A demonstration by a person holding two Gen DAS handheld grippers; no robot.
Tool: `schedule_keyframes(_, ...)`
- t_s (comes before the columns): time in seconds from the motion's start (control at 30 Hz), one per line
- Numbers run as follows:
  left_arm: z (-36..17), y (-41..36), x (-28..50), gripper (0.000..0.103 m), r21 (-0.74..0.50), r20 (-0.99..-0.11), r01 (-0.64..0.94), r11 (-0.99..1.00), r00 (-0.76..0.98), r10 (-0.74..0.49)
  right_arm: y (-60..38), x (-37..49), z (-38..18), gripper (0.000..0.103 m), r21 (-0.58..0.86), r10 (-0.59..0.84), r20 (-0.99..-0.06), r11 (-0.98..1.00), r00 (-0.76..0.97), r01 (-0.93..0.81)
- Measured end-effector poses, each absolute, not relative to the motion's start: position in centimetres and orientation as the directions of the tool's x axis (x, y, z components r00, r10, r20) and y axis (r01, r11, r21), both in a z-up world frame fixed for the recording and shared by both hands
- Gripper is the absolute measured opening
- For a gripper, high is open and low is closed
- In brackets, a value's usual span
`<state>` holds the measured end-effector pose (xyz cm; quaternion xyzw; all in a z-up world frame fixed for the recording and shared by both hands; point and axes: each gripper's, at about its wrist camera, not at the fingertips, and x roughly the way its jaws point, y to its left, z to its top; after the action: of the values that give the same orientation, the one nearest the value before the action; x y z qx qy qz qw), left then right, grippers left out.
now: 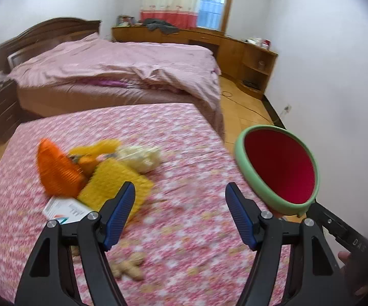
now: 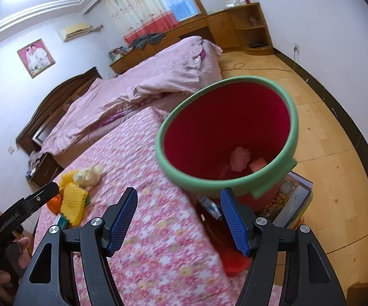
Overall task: Collect trash
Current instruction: 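Return to the bed and grasp the white medicine box with the left tool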
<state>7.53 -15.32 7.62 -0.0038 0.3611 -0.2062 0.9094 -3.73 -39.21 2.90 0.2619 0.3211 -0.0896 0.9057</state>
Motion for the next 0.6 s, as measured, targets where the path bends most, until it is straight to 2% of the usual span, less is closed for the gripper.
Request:
schedule_keyframes(0.23, 5.5, -11.1, 8.5, 0.073, -0.053, -0.687, 0.196, 0.979, 0.704, -0.178, -36.4, -3.2, 2.1, 0.069, 0.404, 0.056, -0.655, 0.869, 0.754, 0.286)
schedule_keyframes(0.6, 1.7, -7.4, 10.2, 0.073, -0.023, -0.768, 0.095, 0.995, 0.636, -0.078, -33.3, -2.0, 1.4, 0.069, 0.375, 0.092, -0.692, 0.894, 0.716, 0.247)
